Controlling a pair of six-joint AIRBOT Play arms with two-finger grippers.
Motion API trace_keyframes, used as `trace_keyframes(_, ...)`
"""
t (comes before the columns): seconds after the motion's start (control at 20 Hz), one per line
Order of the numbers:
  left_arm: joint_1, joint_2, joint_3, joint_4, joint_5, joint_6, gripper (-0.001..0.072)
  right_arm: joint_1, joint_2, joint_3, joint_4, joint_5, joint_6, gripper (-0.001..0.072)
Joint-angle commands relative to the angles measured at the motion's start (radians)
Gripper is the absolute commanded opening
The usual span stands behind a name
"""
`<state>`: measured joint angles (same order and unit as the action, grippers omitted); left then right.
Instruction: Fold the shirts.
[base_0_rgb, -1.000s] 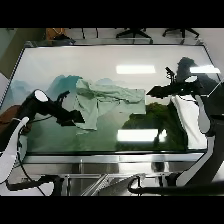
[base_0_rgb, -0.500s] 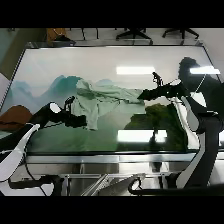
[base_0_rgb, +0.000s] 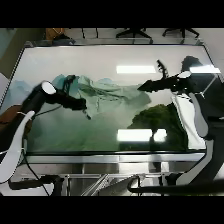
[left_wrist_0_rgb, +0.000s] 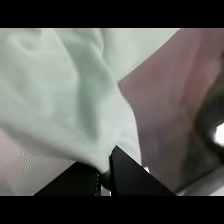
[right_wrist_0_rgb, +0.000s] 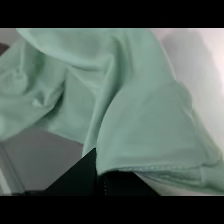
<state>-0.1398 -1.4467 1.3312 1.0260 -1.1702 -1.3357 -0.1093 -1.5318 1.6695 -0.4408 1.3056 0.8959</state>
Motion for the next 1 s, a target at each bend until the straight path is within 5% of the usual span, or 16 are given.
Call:
trace_keyframes(0.0, 0.056, 0.144, 0.263, -0.138, -0.109, 0.001, 0.0016, -0.062, 0.210, 0.033, 0.151, 0.019, -0.007, 0.0013)
trace_keyframes(0.25, 0.190, 0.347, 0.595, -0.215, -0.082, -0.018, 0.0016, -0.189, 0.594, 0.070, 0.200, -0.132, -0.006, 0.0014)
trace_keyframes(0.5, 0.333, 0.517, 0.679, -0.214, -0.087, -0.019, 0.0016, -0.252, 0.866, 0.070, 0.146, -0.282, -0.010, 0.0013)
trace_keyframes(0.95, 0.406, 0.581, 0.295, -0.215, -0.163, -0.001, 0.0017, -0.251, 0.790, 0.069, 0.132, -0.151, 0.055, 0.0013)
